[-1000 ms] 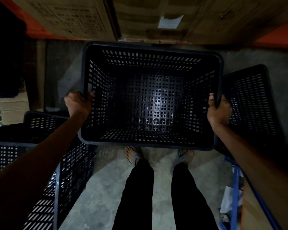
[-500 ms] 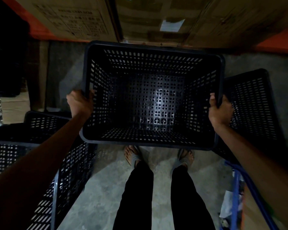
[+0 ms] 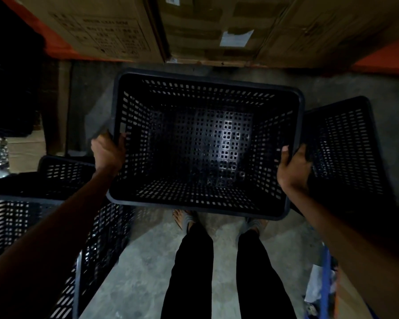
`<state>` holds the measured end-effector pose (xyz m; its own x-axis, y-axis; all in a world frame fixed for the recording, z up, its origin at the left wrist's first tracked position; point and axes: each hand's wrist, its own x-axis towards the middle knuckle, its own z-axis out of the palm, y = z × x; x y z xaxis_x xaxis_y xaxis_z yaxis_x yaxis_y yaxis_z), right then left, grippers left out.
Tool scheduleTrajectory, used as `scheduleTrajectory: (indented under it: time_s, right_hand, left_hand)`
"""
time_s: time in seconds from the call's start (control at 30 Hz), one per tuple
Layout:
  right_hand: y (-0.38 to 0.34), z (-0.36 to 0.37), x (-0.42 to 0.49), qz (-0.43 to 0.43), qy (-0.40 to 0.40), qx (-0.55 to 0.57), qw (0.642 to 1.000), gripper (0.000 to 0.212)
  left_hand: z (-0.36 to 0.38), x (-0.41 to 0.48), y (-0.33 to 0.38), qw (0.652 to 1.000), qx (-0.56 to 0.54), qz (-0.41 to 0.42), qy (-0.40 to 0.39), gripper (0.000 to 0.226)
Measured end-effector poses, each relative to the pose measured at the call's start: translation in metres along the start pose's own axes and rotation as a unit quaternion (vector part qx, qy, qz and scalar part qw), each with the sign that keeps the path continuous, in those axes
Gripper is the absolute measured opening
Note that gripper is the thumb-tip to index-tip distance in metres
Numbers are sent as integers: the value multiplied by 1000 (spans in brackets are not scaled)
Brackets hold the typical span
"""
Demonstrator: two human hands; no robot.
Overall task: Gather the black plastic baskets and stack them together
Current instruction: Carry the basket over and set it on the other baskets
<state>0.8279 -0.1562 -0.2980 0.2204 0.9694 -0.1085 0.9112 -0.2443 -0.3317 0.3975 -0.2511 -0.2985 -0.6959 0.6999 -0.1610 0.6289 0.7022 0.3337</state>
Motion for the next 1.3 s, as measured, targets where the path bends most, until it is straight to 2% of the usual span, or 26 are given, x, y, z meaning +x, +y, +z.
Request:
scheduleTrajectory:
  time_s: [0.17, 0.43, 0.67, 0.8, 0.97, 1.1, 1.3]
  right_hand:
    - [4, 2, 19, 22, -31, 8, 999, 49]
    - [2, -1, 14, 75, -70, -21, 994, 59]
    - [9, -1, 4, 34, -53, -42, 997, 57]
    - [19, 1, -15, 25, -35, -46, 998, 50]
    - [35, 0, -26, 4, -39, -55, 998, 52]
    - [38, -1, -28, -31, -36, -35, 998, 43]
    - [38, 5, -26, -36, -18, -55, 998, 44]
  left_hand:
    - [10, -2, 3, 999, 29, -14, -16, 52]
    - [4, 4, 0, 996, 70, -27, -52, 53]
    - [4, -32, -18, 997, 43, -64, -31, 51]
    - [6, -52, -30, 994, 53, -78, -47, 54]
    - [9, -61, -39, 995, 70, -55, -54, 46]
    - [11, -59, -40, 1000, 28, 4, -12, 35]
    - [16, -55, -47, 1000, 2, 26, 2, 32]
